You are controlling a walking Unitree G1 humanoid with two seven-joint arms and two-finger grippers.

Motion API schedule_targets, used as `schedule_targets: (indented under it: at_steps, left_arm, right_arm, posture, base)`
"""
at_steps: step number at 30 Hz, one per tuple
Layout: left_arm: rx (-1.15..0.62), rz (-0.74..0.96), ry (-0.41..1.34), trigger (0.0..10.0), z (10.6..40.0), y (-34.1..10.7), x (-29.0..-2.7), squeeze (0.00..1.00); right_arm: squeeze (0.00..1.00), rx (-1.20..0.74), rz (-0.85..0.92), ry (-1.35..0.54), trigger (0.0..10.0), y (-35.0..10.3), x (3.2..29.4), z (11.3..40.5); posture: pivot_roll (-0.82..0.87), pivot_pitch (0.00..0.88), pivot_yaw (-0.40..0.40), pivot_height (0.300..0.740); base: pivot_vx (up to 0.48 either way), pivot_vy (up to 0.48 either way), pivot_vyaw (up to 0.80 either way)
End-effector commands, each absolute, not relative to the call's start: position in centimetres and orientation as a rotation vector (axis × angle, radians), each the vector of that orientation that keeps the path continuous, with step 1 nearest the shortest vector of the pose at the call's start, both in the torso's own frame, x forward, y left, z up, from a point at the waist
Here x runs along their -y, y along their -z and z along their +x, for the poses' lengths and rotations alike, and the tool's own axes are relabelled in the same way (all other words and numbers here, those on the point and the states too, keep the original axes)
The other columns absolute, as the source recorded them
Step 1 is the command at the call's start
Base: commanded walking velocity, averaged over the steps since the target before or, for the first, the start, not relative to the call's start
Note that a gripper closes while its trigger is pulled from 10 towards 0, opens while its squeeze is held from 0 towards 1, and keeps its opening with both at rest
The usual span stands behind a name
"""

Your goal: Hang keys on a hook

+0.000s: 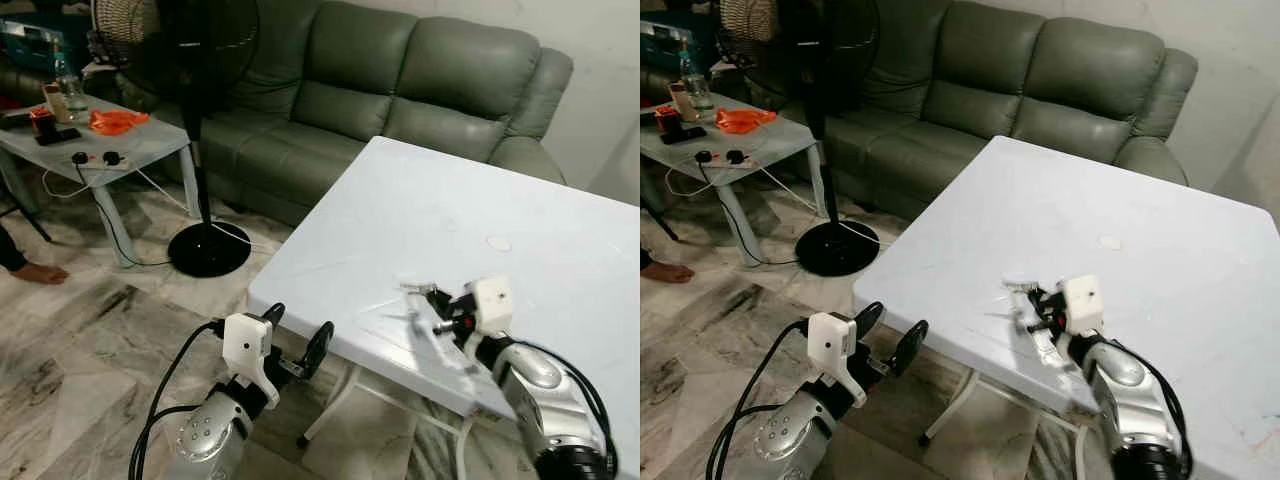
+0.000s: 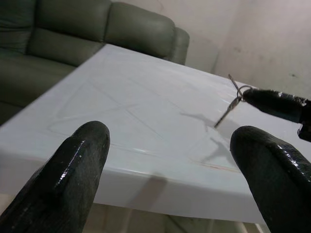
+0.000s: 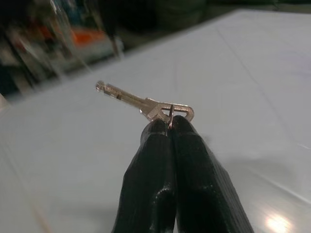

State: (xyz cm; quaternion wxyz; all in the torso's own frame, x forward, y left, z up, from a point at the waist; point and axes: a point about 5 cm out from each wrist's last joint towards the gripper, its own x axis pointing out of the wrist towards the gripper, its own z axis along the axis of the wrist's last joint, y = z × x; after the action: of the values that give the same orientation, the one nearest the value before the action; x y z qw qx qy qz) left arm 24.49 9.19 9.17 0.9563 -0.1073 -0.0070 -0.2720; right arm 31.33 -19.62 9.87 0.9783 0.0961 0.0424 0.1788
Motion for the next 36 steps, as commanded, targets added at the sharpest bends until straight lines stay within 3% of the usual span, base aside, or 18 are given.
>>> schedule_targets:
  at_steps: [1,4,9,10,11,14,15,17,22,23,25,29,36]
  left_arm:
    - [0.011,-0.226,0.551,10.0,24.6,-9.2,-9.0,0.00]
    - [0.012,-0.231,0.550,10.0,24.7,-9.3,-9.0,0.00]
    - [0.019,-0.254,0.539,10.0,25.0,-9.5,-9.3,0.00]
    - [0.020,-0.253,0.539,10.0,25.0,-9.6,-9.3,0.00]
    - [0.022,-0.257,0.537,10.0,25.1,-9.6,-9.3,0.00]
    - [0.023,-0.276,0.530,10.0,25.2,-9.7,-9.3,0.00]
    - [0.023,-0.276,0.530,10.0,25.2,-9.7,-9.3,0.00]
    - [0.027,-0.277,0.539,10.0,25.3,-9.8,-9.1,0.00]
    - [0.034,-0.291,0.532,10.0,25.5,-10.0,-9.1,0.00]
    - [0.036,-0.294,0.528,10.0,25.6,-10.0,-9.1,0.00]
    - [0.038,-0.296,0.525,10.0,25.6,-10.1,-9.1,0.00]
    - [0.078,-0.338,0.469,10.0,26.4,-11.2,-9.6,0.00]
    - [0.172,-0.346,0.394,10.0,27.8,-14.2,-10.7,0.00]
  right_arm:
    - [0.00,-0.058,0.209,-0.324,10.0,-10.3,20.6,31.3]
    - [0.00,-0.074,0.431,-0.264,10.0,-10.2,20.7,31.3]
    - [0.00,-0.052,0.544,-0.262,10.0,-10.9,20.3,31.1]
    - [0.00,-0.058,0.420,-0.278,10.0,-11.0,20.3,31.0]
    - [0.00,-0.044,0.058,-0.339,10.0,-11.6,20.0,30.9]
    - [0.00,-0.004,-0.286,-0.301,10.0,-12.7,21.0,31.3]
    - [0.00,-0.004,-0.286,-0.301,10.0,-12.7,21.0,31.3]
    - [0.00,0.033,-0.720,-0.324,10.0,-14.5,22.0,31.9]
    - [0.00,0.040,-1.042,-0.419,10.0,-15.1,22.0,31.5]
    - [0.00,0.057,-1.020,-0.418,10.0,-15.3,21.9,31.5]
    - [0.00,0.094,-0.808,-0.356,10.0,-15.9,22.0,31.7]
    - [0.00,0.241,-0.218,-0.275,10.0,-16.5,20.3,31.4]
    - [0.00,0.290,0.090,-0.221,10.0,-16.5,17.7,30.8]
  posture:
    - [0.03,0.012,-0.100,0.740]
    - [0.03,0.009,-0.098,0.740]
    - [0.03,0.001,-0.097,0.740]
    - [0.03,0.001,-0.097,0.740]
    - [0.03,0.000,-0.096,0.740]
    - [0.02,0.000,-0.095,0.740]
    - [0.02,0.000,-0.095,0.740]
    - [0.01,0.000,-0.094,0.740]
    - [0.01,0.000,-0.097,0.740]
    - [0.01,0.002,-0.097,0.740]
    - [0.01,0.002,-0.097,0.740]
    - [0.01,0.009,-0.103,0.740]
    - [0.03,0.015,-0.104,0.740]
  base:
    - [0.000,0.000,0.00]
    - [0.000,0.000,0.00]
    - [0.000,0.000,0.00]
    - [0.000,0.000,0.00]
    - [0.000,0.000,0.00]
    - [0.000,0.000,0.00]
    - [0.000,0.000,0.00]
    - [0.000,0.000,0.00]
    - [0.000,0.000,0.00]
    - [0.000,0.000,0.00]
    - [0.000,0.000,0.00]
    - [0.000,0.000,0.00]
    - [0.000,0.000,0.00]
